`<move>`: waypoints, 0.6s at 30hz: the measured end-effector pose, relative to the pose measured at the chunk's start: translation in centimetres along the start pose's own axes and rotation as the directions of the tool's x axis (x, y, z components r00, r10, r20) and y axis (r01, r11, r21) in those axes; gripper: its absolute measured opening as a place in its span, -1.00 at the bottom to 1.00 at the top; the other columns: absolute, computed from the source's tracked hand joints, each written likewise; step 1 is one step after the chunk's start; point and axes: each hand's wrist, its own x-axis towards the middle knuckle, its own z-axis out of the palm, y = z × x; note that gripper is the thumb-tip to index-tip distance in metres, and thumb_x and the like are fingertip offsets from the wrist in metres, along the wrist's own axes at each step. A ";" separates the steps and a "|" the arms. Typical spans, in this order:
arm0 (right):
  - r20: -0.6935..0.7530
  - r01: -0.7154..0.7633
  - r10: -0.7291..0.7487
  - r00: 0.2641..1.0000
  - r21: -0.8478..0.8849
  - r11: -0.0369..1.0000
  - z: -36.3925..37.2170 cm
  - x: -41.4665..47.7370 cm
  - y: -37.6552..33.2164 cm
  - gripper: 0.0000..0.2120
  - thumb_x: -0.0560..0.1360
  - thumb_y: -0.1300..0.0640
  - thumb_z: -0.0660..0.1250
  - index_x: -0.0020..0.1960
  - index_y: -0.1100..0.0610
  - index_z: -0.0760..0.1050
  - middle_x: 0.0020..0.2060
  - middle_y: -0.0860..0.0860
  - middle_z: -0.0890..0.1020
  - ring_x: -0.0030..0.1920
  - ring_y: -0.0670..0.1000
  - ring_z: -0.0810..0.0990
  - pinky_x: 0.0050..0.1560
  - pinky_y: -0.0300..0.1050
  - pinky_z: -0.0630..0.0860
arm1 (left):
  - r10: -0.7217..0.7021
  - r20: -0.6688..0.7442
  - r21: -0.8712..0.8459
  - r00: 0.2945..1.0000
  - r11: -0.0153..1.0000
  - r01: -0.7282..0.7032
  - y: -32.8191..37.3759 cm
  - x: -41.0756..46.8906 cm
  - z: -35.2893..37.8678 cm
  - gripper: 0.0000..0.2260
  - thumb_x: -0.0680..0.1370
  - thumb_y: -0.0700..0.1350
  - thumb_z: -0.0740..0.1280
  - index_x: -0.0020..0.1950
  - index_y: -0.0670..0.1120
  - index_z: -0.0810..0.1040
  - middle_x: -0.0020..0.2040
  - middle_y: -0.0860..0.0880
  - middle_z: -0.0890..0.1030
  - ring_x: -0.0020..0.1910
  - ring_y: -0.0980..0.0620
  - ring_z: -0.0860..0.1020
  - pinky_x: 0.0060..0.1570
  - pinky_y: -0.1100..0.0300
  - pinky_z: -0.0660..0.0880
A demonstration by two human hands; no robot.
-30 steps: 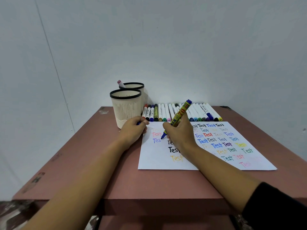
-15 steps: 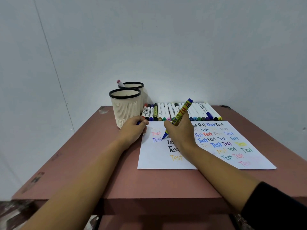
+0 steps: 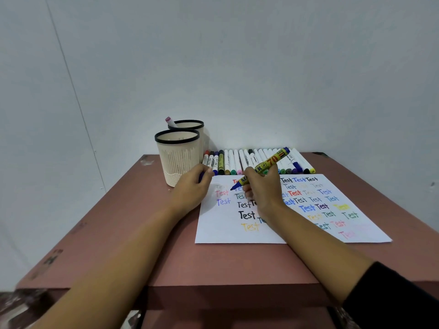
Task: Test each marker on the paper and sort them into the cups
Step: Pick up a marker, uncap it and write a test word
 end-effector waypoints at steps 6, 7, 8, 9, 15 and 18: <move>-0.036 -0.019 0.026 0.999 0.170 0.985 -0.6 0.4 -0.7 -0.88 0.52 0.27 0.20 -0.14 0.12 0.30 -0.35 0.10 0.50 -0.47 0.00 0.48 -0.49 -0.21 0.43 | 0.037 0.164 0.028 0.986 0.999 -0.042 0.5 -0.4 -0.1 -0.71 0.60 -0.26 0.09 0.29 -0.16 0.43 0.08 -0.06 0.48 0.07 0.02 0.42 -0.05 0.39 0.24; -0.040 -0.020 0.028 0.999 0.197 0.980 -0.8 0.5 -0.8 -0.88 0.52 0.27 0.20 -0.14 0.12 0.31 -0.35 0.10 0.50 -0.46 0.00 0.49 -0.49 -0.22 0.44 | 0.057 0.181 0.057 0.982 0.996 -0.068 0.3 -0.4 -0.1 -0.70 0.60 -0.23 0.13 0.33 -0.14 0.40 0.12 -0.07 0.49 0.08 0.02 0.43 -0.03 0.39 0.24; -0.038 -0.019 0.028 0.999 0.221 0.975 -0.9 0.5 -0.9 -0.88 0.52 0.28 0.21 -0.14 0.12 0.31 -0.35 0.10 0.51 -0.45 0.00 0.51 -0.48 -0.22 0.46 | 0.067 0.192 0.072 0.979 0.994 -0.082 0.2 -0.5 -0.2 -0.69 0.60 -0.20 0.17 0.34 -0.13 0.38 0.10 -0.05 0.49 0.04 0.03 0.43 -0.03 0.37 0.26; -0.029 -0.019 0.027 0.999 0.242 0.970 -0.9 0.5 -1.0 -0.88 0.53 0.27 0.22 -0.13 0.12 0.32 -0.35 0.10 0.52 -0.43 0.00 0.53 -0.46 -0.21 0.48 | 0.059 0.199 0.066 0.978 0.995 -0.073 0.2 -0.5 -0.2 -0.69 0.58 -0.17 0.22 0.33 -0.10 0.36 0.02 -0.02 0.49 -0.02 0.04 0.44 -0.04 0.34 0.29; 0.059 -0.019 0.004 0.998 0.258 0.966 -0.6 0.2 -1.1 -0.92 0.53 0.26 0.28 -0.07 0.16 0.38 -0.32 0.12 0.57 -0.38 0.01 0.57 -0.39 -0.20 0.55 | 0.015 0.169 0.051 0.986 0.998 -0.023 0.4 -0.7 -0.3 -0.82 0.50 -0.12 0.36 0.03 -0.03 0.41 -0.09 0.04 0.50 -0.12 0.04 0.47 -0.18 0.34 0.38; 0.069 -0.008 -0.009 0.998 0.235 0.972 -0.5 0.2 -1.0 -0.92 0.53 0.26 0.29 -0.07 0.16 0.38 -0.36 0.08 0.56 -0.41 -0.01 0.56 -0.40 -0.20 0.54 | 0.033 0.156 0.068 0.987 0.997 -0.044 0.2 -0.6 -0.2 -0.85 0.48 -0.13 0.39 -0.03 -0.04 0.44 -0.13 0.05 0.50 -0.17 0.06 0.45 -0.27 0.40 0.32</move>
